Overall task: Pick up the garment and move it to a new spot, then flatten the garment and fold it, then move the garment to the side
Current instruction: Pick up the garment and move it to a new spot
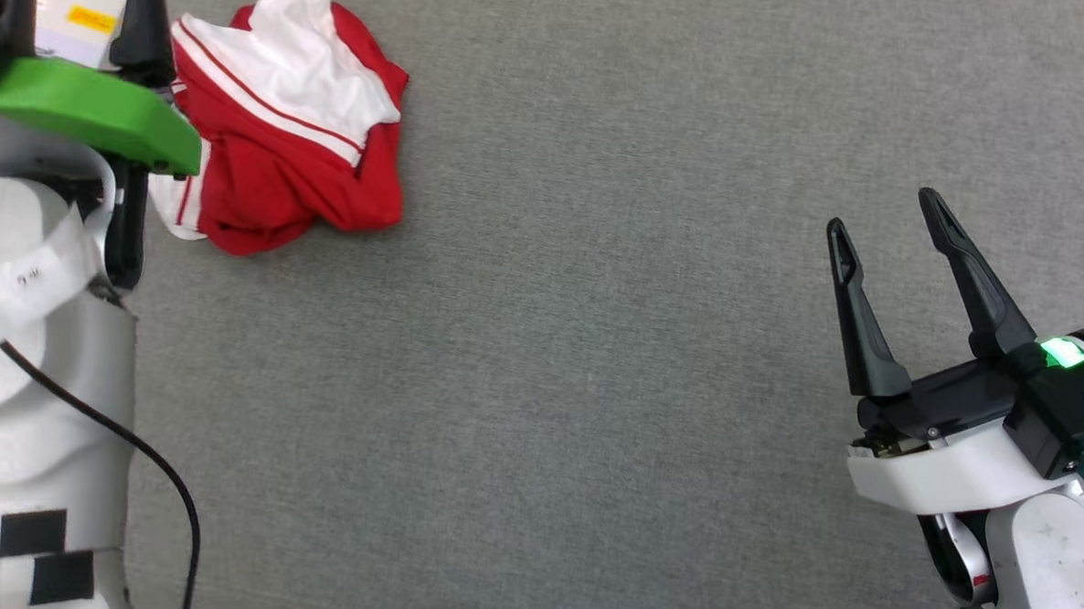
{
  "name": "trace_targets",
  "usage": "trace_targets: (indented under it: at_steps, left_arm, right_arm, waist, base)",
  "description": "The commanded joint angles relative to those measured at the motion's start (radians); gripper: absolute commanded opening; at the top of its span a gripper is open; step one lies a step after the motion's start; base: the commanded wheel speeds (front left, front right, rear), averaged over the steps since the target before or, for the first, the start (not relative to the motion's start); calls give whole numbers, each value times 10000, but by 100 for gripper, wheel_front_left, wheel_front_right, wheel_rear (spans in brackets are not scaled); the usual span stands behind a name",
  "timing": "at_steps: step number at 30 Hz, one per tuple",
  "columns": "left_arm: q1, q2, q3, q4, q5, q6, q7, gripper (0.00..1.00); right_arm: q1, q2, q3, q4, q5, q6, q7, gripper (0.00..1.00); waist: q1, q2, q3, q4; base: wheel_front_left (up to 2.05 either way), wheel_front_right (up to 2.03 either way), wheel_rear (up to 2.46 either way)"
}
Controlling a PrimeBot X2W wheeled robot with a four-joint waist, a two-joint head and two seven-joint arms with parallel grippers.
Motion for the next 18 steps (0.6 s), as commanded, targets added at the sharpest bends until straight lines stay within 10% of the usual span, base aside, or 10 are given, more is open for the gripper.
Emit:
trace_targets:
  at_steps: [1, 18]
  left_arm:
    - [-395, 286, -390, 197, -435, -51, 444, 100]
    - [-2341, 2759, -4347, 1491, -5116, -55, 8554, 100]
  right_arm:
    - [-204, -22, 6, -100, -85, -7, -74, 100]
    - [-914, 24, 93, -342, -30, -7, -74, 100]
  waist:
    - [-1, 0, 660, -656]
    - [-1, 0, 1728, -1502]
  base:
    - [0, 0, 0]
    - [0, 0, 0]
